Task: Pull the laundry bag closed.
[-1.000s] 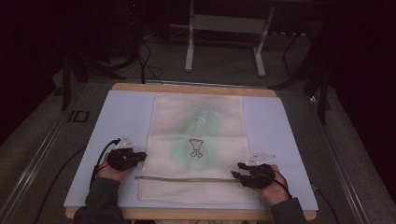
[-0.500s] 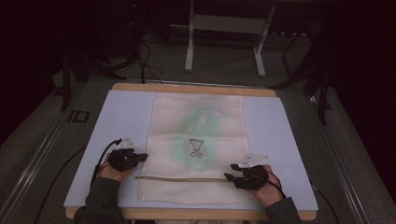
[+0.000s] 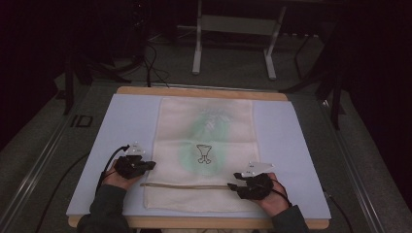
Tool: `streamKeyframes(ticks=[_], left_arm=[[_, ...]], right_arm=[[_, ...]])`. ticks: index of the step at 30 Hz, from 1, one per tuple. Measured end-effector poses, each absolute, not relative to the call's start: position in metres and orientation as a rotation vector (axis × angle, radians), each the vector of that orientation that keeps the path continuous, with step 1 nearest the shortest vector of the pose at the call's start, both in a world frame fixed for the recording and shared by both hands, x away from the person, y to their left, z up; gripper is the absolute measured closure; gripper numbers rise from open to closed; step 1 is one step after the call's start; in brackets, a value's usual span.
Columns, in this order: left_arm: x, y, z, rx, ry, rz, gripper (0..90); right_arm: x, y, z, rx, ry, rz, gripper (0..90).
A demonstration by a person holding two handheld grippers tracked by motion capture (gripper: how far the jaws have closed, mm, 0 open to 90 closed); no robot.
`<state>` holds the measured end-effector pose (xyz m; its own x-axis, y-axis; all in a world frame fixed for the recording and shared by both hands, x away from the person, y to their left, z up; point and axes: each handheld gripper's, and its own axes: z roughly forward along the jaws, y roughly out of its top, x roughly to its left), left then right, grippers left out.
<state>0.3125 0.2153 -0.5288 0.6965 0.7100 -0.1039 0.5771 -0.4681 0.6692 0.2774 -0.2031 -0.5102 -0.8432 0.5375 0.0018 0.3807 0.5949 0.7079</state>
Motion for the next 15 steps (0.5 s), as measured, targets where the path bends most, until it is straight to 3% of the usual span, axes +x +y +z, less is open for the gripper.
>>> streamKeyframes(ticks=[15], left_arm=[[0.314, 0.216, -0.531, 2.198, 0.971, 0.219, 89.3]], right_arm=[[0.272, -0.184, -0.509, 0.705, 2.635, 1.104, 53.6]])
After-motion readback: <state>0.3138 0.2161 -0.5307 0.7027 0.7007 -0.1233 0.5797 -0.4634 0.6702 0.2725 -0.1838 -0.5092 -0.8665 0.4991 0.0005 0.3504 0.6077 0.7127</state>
